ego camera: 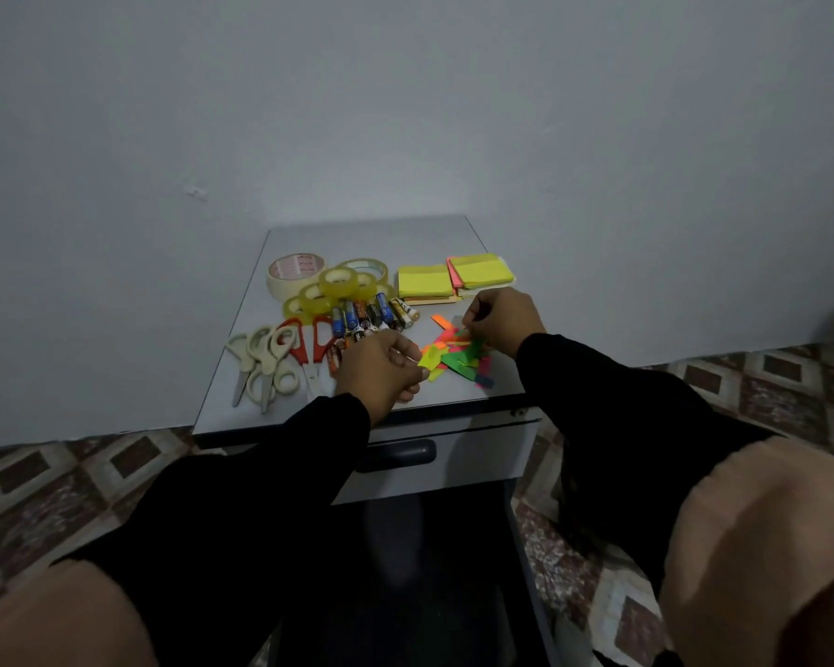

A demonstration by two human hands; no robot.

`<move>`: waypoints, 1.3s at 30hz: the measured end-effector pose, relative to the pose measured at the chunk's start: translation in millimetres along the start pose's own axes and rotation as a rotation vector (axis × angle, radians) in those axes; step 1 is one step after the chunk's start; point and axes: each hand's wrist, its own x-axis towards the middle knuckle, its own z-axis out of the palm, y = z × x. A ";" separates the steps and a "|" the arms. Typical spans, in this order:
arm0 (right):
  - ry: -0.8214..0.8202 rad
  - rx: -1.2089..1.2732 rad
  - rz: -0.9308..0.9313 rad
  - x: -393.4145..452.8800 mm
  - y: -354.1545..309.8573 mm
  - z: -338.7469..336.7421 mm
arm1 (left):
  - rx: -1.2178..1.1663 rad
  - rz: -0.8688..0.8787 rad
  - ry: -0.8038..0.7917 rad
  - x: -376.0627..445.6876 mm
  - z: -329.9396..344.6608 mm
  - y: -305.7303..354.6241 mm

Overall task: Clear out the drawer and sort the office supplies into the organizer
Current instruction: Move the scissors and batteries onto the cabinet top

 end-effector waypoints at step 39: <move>-0.437 -0.012 -0.224 -239.0 56.7 20.5 | 0.276 0.083 -0.062 -199.7 -29.6 -80.5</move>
